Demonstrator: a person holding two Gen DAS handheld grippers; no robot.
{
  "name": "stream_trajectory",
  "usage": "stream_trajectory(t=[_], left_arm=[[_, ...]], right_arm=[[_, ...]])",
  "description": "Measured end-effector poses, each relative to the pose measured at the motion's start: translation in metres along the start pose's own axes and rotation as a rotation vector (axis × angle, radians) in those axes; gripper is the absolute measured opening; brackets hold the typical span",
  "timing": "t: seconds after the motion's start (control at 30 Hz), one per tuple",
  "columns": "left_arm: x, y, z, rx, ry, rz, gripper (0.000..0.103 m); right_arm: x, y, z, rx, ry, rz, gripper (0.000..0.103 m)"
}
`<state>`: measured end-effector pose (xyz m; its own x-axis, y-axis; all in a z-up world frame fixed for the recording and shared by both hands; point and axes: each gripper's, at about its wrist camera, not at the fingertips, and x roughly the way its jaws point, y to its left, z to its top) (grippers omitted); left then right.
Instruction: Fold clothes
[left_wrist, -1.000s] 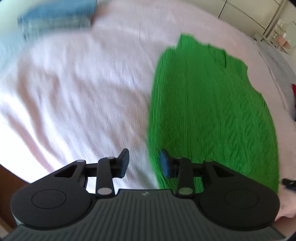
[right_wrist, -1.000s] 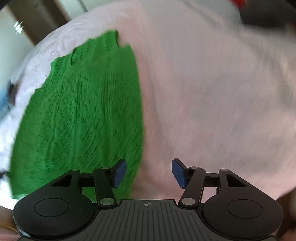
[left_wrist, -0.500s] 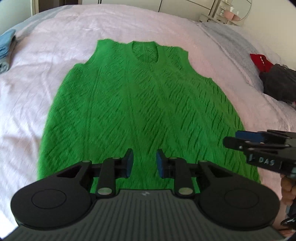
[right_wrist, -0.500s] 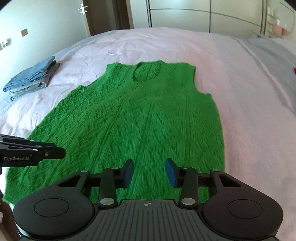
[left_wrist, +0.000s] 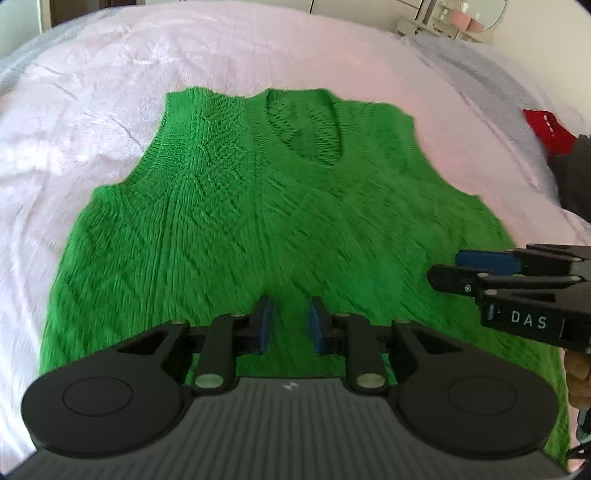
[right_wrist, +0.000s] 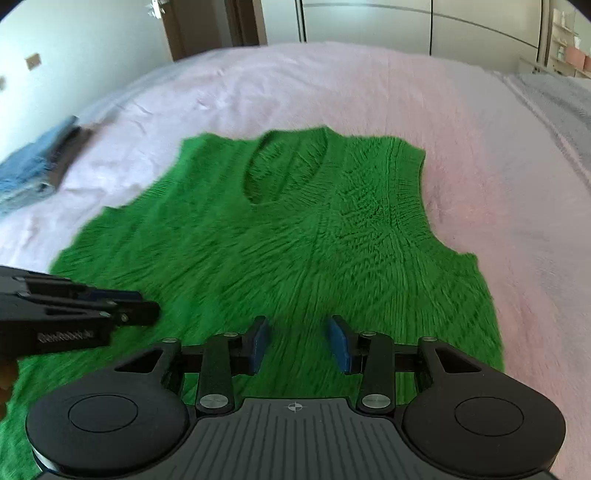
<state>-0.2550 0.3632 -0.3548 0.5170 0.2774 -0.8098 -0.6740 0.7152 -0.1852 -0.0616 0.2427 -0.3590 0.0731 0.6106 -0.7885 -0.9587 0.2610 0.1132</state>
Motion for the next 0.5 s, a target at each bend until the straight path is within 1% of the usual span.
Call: stream_trajectory(t=[0.1, 0.17, 0.23, 0.3, 0.33, 0.37, 0.4, 0.5], left_arm=[[0.027, 0.014, 0.022, 0.013, 0.023, -0.007, 0.013], [0.030, 0.023, 0.042, 0.019, -0.004, -0.019, 0.013], [0.030, 0.032, 0.058, 0.033, -0.051, -0.008, 0.013], [0.038, 0.043, 0.068, 0.044, -0.051, 0.016, 0.013], [0.047, 0.049, 0.071, 0.046, -0.035, 0.032, 0.013], [0.056, 0.056, 0.073, 0.049, -0.018, 0.048, 0.010], [0.063, 0.059, 0.077, 0.057, -0.022, 0.049, 0.008], [0.081, 0.065, 0.093, 0.090, -0.050, 0.051, 0.008]], right_arm=[[0.017, -0.009, 0.022, 0.033, -0.004, -0.018, 0.041], [0.022, -0.013, 0.036, 0.047, -0.028, -0.034, 0.041], [0.028, -0.019, 0.047, 0.066, -0.041, -0.045, 0.041], [0.041, -0.025, 0.055, 0.072, -0.027, -0.054, 0.041], [0.048, -0.027, 0.058, 0.069, -0.015, -0.059, 0.041], [0.056, -0.029, 0.061, 0.059, -0.006, -0.065, 0.041], [0.064, -0.030, 0.064, 0.044, -0.003, -0.069, 0.041], [0.081, -0.033, 0.081, 0.002, -0.031, -0.095, 0.041]])
